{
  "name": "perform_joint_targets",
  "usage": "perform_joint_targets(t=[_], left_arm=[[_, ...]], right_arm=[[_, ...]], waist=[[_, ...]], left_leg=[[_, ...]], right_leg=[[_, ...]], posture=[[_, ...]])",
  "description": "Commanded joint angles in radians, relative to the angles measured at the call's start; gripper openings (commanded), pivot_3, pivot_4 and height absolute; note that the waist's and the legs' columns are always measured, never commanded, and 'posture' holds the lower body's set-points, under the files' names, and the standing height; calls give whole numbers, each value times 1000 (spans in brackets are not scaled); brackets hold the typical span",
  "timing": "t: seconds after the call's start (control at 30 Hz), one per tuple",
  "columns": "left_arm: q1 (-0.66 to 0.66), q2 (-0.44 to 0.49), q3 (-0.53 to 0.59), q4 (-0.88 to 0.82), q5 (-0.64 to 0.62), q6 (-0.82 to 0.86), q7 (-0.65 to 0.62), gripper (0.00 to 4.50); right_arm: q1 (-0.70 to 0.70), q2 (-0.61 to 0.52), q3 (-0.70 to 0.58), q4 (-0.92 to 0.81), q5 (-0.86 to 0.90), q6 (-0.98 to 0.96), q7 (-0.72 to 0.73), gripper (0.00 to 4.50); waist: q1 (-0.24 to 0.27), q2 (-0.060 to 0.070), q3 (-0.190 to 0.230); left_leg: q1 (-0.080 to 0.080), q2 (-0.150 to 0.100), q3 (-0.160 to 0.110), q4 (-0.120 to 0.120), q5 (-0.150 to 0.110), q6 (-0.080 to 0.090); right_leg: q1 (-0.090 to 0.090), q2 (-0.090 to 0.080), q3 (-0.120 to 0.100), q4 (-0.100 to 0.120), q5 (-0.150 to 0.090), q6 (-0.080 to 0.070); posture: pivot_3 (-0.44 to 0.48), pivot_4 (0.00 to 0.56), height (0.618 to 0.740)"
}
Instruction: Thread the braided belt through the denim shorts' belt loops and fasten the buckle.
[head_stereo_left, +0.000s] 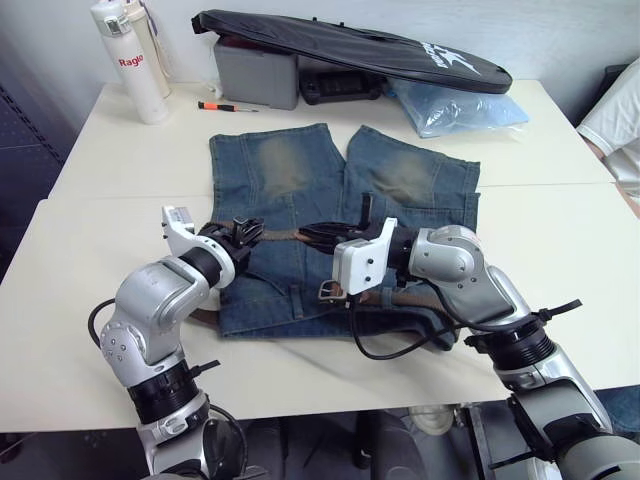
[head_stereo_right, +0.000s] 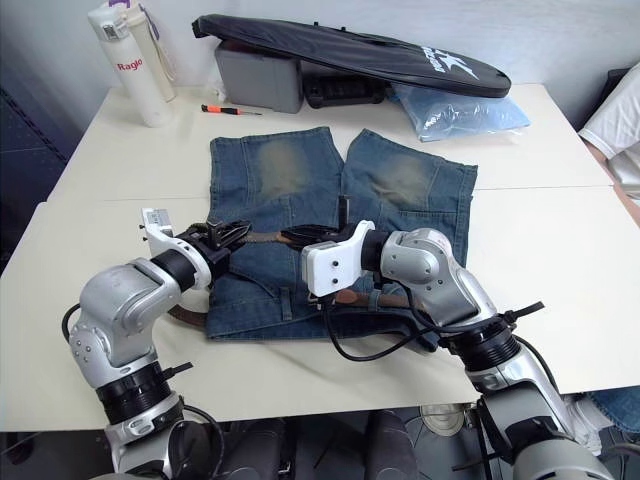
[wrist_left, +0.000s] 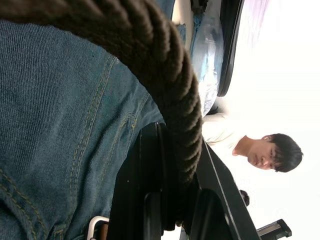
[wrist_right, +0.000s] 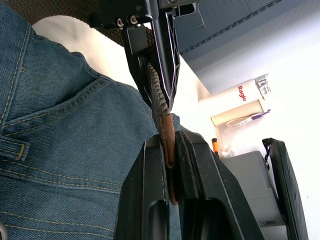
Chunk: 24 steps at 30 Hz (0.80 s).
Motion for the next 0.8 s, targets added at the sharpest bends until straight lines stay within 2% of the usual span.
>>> perform_joint_targets(t=[0.03,0.07,0.2,0.27,0.3,0.33,0.47,0.6,0.67,0.8], left_arm=[[-18,69,33,9,-11,47,-69,0],[-15,93,36,23,-11,66,-96,0],[10,241,49,97,-11,171,-279,0],[35,347,44,138,-11,235,-404,0],[50,405,40,152,-11,264,-470,0],[61,452,34,167,-11,284,-525,0],[106,632,18,159,-11,304,-723,0],[160,693,3,82,-11,230,-773,0],[188,696,-2,51,-11,195,-813,0],[264,684,-18,-6,-11,117,-811,0]], right_arm=[[18,-4,-38,-27,80,33,26,897],[23,-8,-41,-35,109,56,48,1158],[51,-80,-67,-94,213,135,158,2996],[66,-123,-85,-134,279,207,216,4064],[74,-152,-92,-156,310,241,252,4369],[79,-171,-96,-172,330,267,277,4449],[100,-273,-167,-300,566,633,369,4449],[80,-340,-227,-367,728,892,386,4449],[69,-369,-245,-389,798,1014,383,4449],[46,-408,-268,-416,885,1176,363,4449]], waist=[[0,0,0],[0,0,0],[0,0,0],[0,0,0],[-1,1,0],[-3,1,0],[-3,1,1],[-2,2,1],[-1,2,1],[-1,2,1]], left_leg=[[0,0,0,0,0,0],[0,0,0,0,0,0],[0,1,0,-1,0,0],[0,1,0,-2,0,0],[0,1,0,-3,0,0],[1,1,0,-4,0,0],[2,1,1,-8,0,0],[2,2,1,-8,-1,0],[2,2,1,-9,-1,-1],[2,3,1,-9,-1,-1]], right_leg=[[0,0,0,0,0,0],[0,0,0,0,0,0],[0,1,0,0,0,0],[0,1,0,-1,0,0],[0,1,0,-1,0,0],[-1,1,0,-1,0,0],[-2,1,0,-1,-1,-2],[-2,1,1,-2,-1,-2],[-2,1,0,-2,-1,-3],[-2,1,1,-2,-2,-3]], posture=[[0,150,740],[0,150,740],[0,150,740],[0,150,740],[0,150,740],[0,150,740],[0,150,740],[0,150,740],[0,150,740],[0,150,740]])
